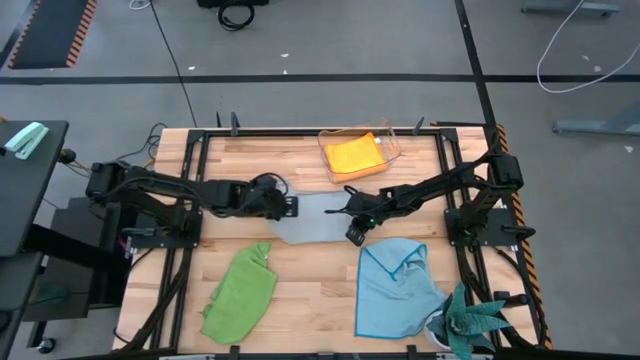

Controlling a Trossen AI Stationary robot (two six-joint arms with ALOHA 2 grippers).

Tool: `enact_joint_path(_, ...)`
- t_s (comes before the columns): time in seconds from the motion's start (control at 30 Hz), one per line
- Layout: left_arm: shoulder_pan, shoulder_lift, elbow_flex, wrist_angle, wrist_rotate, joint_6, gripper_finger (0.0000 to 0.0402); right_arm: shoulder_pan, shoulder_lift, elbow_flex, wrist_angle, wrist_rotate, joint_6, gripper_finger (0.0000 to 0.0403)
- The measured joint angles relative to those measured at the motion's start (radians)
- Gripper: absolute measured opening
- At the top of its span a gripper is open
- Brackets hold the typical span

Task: Fold microfiber towels
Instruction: Fold the gray microfiber cloth

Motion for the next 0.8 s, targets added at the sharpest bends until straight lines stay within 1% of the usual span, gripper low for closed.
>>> enact_joint_path(0.13,0.028,0.095,0.001,0.186,0.053,0.054,0.0011,-0.001,0.001,-0.001,0.005,0.000,0.004,0.0000)
enact_joint_path(0.27,0.046,0.187,0.035,0.272,0.104,0.078,0.0011,-0.001,0.001,0.000,0.001,0.002,0.004,0.0000)
enact_joint_path(0.5,0.067,0.303,0.191,0.270,0.137,0.184,0.0011,-0.001,0.001,-0.001,0.002,0.001,0.004,0.0000)
enact_joint_path(0.8,0.084,0.443,0.326,0.284,0.216,0.208,0.0011,-0.001,0.001,-0.002,0.007,-0.003,0.000,0.0000)
